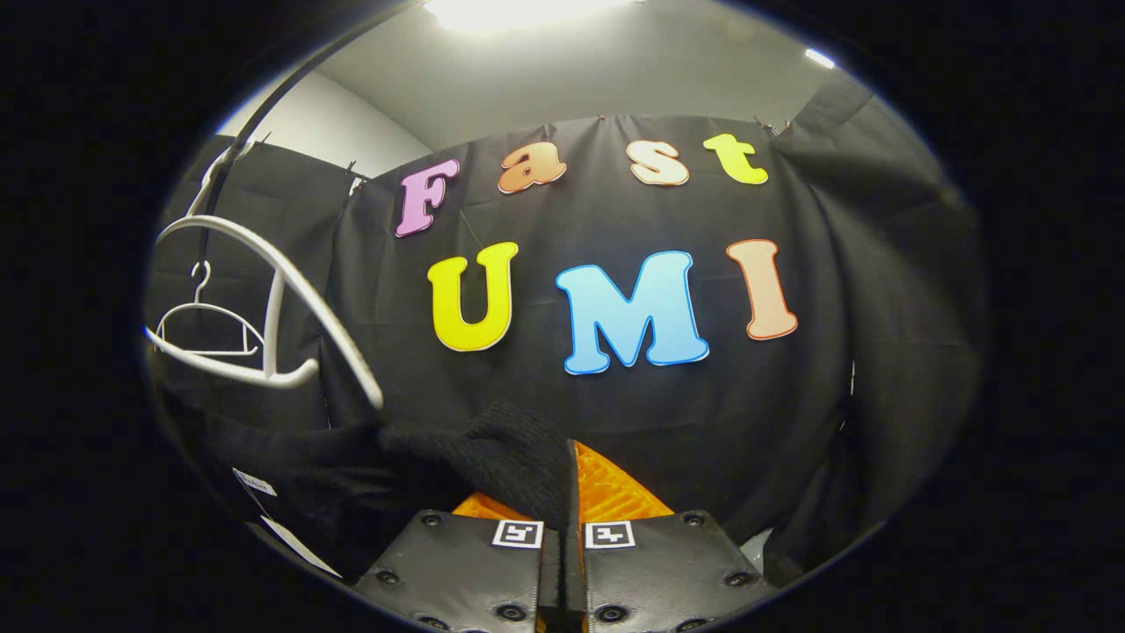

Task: Grasp the clothes on the hanger with both hands and then place them into the laundry hamper below.

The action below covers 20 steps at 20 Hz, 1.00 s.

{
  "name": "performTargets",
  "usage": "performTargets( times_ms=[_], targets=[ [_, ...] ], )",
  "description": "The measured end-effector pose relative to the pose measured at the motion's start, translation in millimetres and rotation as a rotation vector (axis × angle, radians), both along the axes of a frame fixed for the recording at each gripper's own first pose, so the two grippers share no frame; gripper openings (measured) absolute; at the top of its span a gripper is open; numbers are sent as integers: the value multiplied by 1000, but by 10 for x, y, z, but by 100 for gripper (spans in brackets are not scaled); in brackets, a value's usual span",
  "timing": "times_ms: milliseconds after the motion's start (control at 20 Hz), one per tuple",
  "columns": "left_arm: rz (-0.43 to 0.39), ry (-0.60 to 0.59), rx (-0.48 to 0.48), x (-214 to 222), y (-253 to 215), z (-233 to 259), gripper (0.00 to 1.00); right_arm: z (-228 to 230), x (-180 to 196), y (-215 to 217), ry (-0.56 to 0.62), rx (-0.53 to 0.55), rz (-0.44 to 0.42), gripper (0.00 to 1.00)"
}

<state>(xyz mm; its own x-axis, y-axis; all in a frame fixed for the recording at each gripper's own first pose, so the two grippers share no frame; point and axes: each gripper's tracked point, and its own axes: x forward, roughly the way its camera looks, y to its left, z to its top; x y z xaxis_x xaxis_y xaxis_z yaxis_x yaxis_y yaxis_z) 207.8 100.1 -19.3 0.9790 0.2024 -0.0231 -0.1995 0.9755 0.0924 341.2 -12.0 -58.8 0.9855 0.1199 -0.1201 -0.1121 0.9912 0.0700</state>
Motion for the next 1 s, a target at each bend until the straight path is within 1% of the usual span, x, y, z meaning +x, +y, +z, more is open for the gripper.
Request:
performTargets(
  times_ms=[50,300,500,700,1000],
  targets=[
    [0,8,5,-19,3,-40,5,-32,-37,-6,4,-10,1,4],
    [-9,51,-21,-600,-15,-249,5,-210,-281,24,35,-31,13,4],
    [-33,68,-45,-827,-51,-343,5,-266,-495,84,46,-44,23,4],
    [-76,73,-65,-813,-296,-390,5,-282,-790,203,55,-48,43,4],
    [-175,98,-70,-797,-862,-545,5,-397,-1272,527,88,-52,102,4]
  ],
)
